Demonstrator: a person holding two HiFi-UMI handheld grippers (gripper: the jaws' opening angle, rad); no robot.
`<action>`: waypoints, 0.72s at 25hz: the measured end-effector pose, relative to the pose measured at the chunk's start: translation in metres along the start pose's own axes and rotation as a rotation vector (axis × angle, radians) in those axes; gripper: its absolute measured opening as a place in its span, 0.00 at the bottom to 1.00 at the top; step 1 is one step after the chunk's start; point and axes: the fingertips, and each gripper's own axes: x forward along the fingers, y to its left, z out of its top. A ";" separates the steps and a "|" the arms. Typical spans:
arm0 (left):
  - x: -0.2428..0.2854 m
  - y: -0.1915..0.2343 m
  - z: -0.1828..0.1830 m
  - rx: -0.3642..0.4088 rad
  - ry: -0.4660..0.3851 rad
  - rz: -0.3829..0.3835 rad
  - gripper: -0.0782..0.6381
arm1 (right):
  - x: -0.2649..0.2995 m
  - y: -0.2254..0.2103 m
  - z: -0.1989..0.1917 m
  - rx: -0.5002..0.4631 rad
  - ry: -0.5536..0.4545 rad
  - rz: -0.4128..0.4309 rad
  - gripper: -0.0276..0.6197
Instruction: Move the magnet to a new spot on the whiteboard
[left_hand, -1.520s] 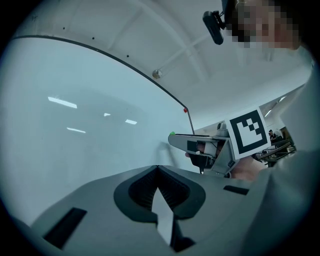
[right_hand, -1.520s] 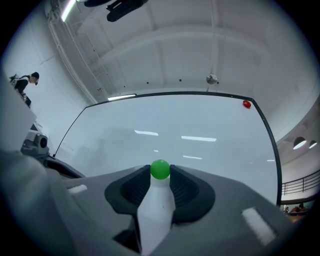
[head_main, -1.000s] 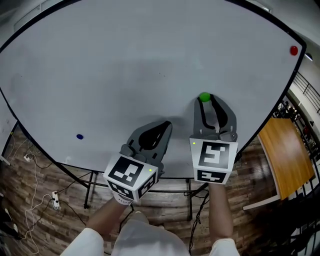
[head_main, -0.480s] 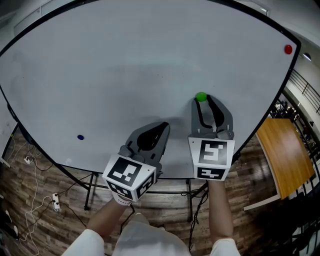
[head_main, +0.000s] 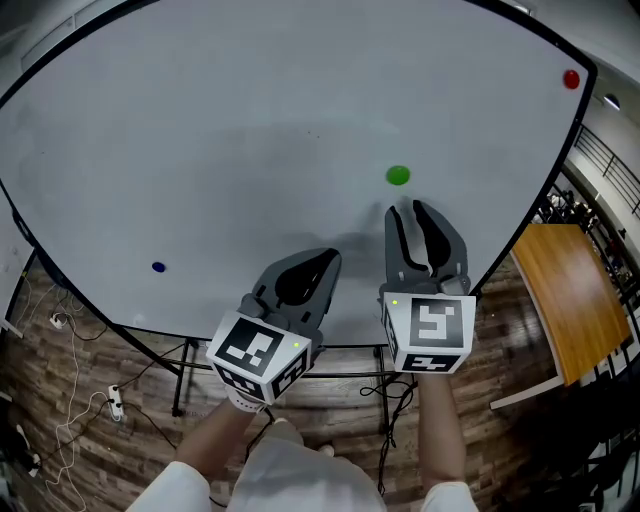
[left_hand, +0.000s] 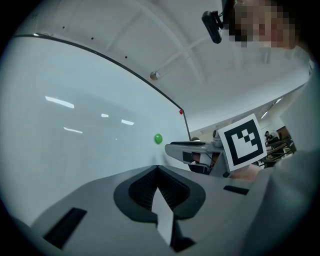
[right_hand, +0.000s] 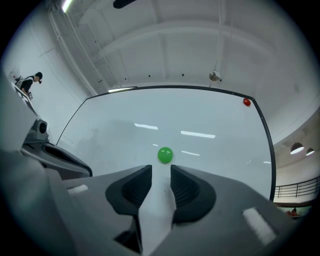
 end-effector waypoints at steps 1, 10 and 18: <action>0.000 -0.003 -0.003 -0.002 0.005 -0.004 0.12 | -0.004 -0.001 -0.004 0.006 0.004 0.004 0.22; -0.009 0.002 -0.032 -0.033 0.034 0.016 0.12 | -0.032 0.001 -0.031 0.048 0.012 -0.014 0.12; -0.023 -0.008 -0.043 -0.045 0.017 0.005 0.12 | -0.062 0.000 -0.075 0.142 0.066 -0.035 0.06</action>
